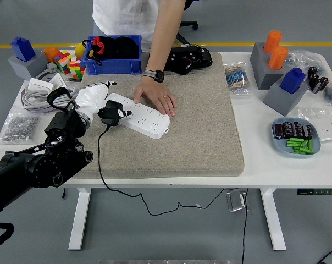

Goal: Press the white button,pick up the black plug,place it near the board,insert it into the board

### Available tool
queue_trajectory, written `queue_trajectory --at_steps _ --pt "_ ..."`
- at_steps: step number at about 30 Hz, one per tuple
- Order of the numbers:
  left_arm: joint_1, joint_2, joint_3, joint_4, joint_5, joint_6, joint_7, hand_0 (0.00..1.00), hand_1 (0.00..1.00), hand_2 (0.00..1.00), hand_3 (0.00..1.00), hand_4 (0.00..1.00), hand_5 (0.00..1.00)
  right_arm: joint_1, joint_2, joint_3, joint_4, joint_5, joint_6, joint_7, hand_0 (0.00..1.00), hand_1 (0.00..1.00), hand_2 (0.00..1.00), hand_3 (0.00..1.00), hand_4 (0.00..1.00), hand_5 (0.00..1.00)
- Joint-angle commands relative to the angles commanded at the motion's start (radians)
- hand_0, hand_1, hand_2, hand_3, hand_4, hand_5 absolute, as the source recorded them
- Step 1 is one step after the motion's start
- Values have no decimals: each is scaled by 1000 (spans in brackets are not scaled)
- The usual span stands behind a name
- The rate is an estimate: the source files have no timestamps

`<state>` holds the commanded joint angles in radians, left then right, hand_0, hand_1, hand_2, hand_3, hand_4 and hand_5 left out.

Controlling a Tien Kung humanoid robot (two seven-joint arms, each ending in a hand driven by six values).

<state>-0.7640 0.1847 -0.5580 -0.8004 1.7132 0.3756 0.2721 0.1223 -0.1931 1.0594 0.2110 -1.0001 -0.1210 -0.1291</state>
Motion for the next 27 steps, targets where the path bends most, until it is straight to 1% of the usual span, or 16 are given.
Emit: queue_trajectory --at_steps 2,4,5,8,10,11,14,15,16,17,20,22,23,27 --pt "16 17 -23 -45 -1 22 -32 954 998 971 959 998 684 1 -1 -1 0 -1 0 0 796 769 797 775 797 586" --pt "35 40 -48 -97 5 57 -81 954 998 971 959 998 684 2 -3 -1 0 -2 0 0 796 769 797 775 797 586" --pt "45 51 -57 -117 6 71 -100 955 967 921 892 939 807 3 -3 1 0 -4 0 1 796 769 797 776 797 586" --pt "79 93 -75 -183 3 111 -178 955 967 921 892 939 807 4 -4 4 1 -6 -1 1 796 769 797 776 797 586" --pt "105 124 -79 -213 1 115 -225 955 967 921 892 939 807 4 -5 8 0 -9 -1 1 796 769 797 776 797 586" --pt "113 134 -79 -220 1 114 -241 941 933 836 820 886 744 4 -5 9 0 -9 -1 1 796 768 797 775 797 586" --pt "150 169 -81 -237 4 98 -279 941 933 836 820 886 744 3 -7 15 0 -14 -1 1 796 768 797 775 797 586" --pt "160 177 -82 -238 5 94 -285 941 933 836 820 886 744 2 -7 18 1 -15 -1 1 796 768 797 775 797 586" --pt "169 183 -82 -238 5 93 -289 941 933 836 820 886 744 1 -8 21 1 -17 -2 2 796 768 797 775 797 586" --pt "179 188 -82 -237 5 93 -293 942 935 837 825 861 703 0 -8 24 2 -18 -2 2 796 767 795 775 797 586" --pt "202 196 -79 -228 16 91 -293 942 935 837 825 861 703 -3 -9 32 3 -22 -2 2 796 767 795 775 797 586" --pt "214 196 -79 -219 34 87 -282 942 935 837 825 861 703 -4 -9 36 4 -25 -2 3 796 767 795 775 797 586" --pt "217 195 -79 -215 41 85 -275 948 938 850 830 843 671 -5 -10 36 4 -26 -2 3 796 766 794 776 797 586" --pt "225 187 -73 -198 67 78 -255 948 938 850 830 843 671 -6 -11 38 6 -27 -3 5 796 766 794 776 797 586"
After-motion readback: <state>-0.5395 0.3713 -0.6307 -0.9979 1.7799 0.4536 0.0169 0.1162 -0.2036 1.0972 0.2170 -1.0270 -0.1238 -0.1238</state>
